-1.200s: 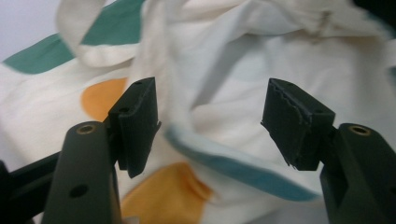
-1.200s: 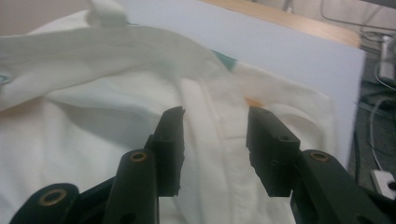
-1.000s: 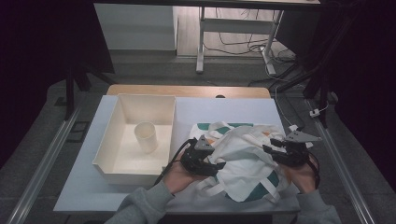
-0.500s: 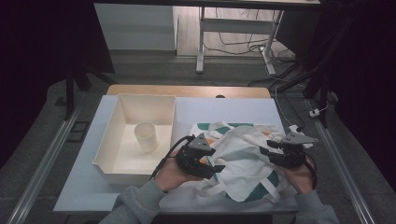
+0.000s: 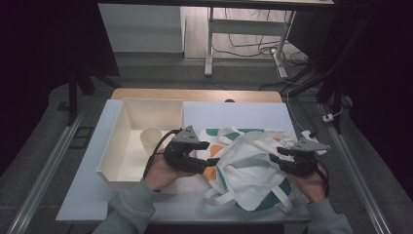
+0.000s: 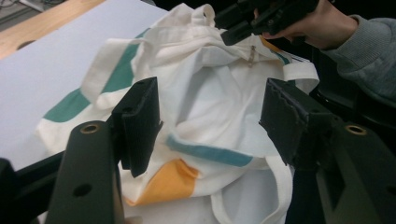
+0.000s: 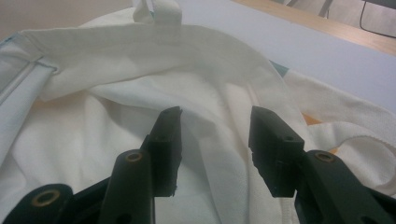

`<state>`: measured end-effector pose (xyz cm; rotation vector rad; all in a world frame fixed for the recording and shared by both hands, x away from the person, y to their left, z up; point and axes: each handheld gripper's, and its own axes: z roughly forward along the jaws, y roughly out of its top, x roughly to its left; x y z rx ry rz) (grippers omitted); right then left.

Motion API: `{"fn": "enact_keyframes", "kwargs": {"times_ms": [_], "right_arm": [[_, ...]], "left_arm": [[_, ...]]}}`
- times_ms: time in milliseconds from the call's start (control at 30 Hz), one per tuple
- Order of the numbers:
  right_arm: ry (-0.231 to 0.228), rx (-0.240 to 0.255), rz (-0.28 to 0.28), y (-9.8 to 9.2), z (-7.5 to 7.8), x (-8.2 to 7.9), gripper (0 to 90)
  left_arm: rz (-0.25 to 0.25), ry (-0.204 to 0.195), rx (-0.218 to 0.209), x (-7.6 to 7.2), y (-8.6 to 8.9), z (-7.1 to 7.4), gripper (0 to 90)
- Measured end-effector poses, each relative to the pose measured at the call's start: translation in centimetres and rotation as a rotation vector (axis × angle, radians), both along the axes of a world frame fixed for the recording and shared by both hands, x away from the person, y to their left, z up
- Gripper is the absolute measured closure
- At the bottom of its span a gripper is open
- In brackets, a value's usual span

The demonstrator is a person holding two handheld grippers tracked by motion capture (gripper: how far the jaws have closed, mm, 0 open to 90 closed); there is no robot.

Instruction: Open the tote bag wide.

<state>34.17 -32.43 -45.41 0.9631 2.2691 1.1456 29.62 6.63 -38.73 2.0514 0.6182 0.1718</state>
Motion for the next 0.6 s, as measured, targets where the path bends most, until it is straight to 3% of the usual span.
{"fn": "enact_keyframes", "kwargs": {"times_ms": [367, 600], "right_arm": [[0.001, 0.004, 0.005, 0.3, -0.1, 0.2, 53.9], [0.002, -0.004, 0.009, 0.3, -0.3, 0.1, 53.9]], "left_arm": [[0.037, -0.006, -0.027, 0.9, 3.1, 0.6, 36.6], [0.102, 0.003, -0.038, 1.6, 5.0, 0.6, 35.4]]}}
